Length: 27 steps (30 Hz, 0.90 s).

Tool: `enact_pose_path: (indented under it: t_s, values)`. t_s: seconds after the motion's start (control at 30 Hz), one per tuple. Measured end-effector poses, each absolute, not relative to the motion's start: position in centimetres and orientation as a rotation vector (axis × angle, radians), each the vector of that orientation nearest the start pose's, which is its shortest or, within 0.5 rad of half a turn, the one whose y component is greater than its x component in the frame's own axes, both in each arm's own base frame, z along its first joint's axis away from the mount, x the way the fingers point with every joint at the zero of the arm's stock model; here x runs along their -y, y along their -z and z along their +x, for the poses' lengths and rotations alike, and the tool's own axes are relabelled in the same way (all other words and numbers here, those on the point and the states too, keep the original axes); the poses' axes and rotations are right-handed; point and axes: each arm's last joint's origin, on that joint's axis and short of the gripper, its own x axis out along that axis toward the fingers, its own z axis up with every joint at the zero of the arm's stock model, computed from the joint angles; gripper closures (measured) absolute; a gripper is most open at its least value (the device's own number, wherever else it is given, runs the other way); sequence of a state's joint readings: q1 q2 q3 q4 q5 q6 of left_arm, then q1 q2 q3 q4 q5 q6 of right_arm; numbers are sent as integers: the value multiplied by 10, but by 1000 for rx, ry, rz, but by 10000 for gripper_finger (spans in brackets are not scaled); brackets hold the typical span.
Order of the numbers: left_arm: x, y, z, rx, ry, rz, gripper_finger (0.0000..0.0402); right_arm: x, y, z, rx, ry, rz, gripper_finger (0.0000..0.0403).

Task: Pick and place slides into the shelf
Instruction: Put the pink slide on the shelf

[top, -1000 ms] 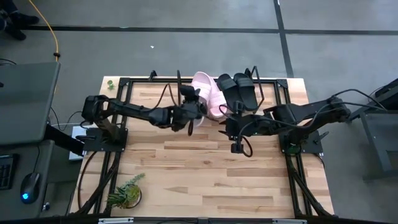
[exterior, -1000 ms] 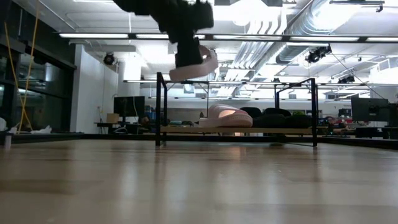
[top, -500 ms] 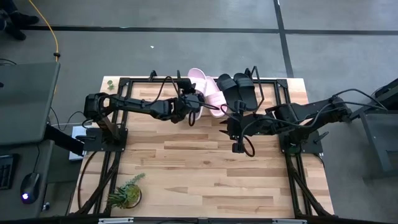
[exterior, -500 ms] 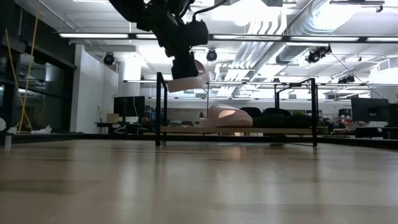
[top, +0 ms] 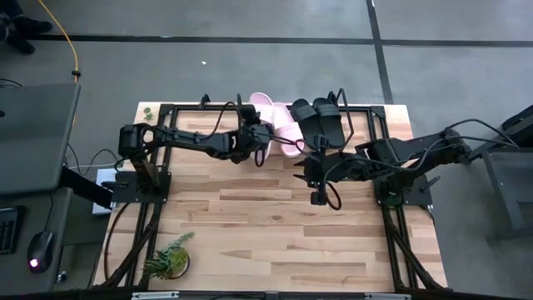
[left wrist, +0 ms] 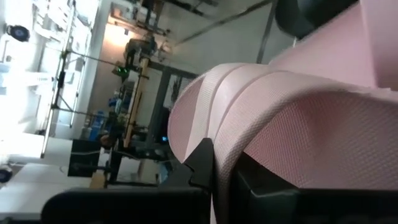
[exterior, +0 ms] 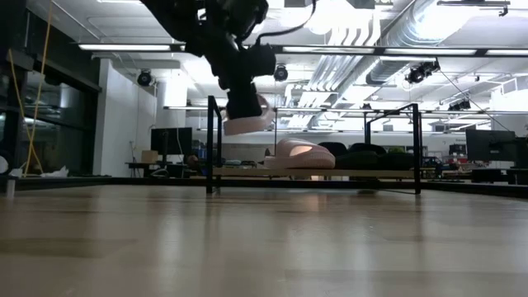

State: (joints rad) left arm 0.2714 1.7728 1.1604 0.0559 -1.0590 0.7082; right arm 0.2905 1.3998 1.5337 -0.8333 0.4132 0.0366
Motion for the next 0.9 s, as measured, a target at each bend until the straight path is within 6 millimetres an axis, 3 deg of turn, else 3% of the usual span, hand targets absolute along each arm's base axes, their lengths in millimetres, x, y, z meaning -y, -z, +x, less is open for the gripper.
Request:
enact_pose_path:
  t_s: [0.9]
  values:
    - [-152, -198, 352, -1067, -1072, 706, 392, -70, -396, 274, -648, 127, -195, 283]
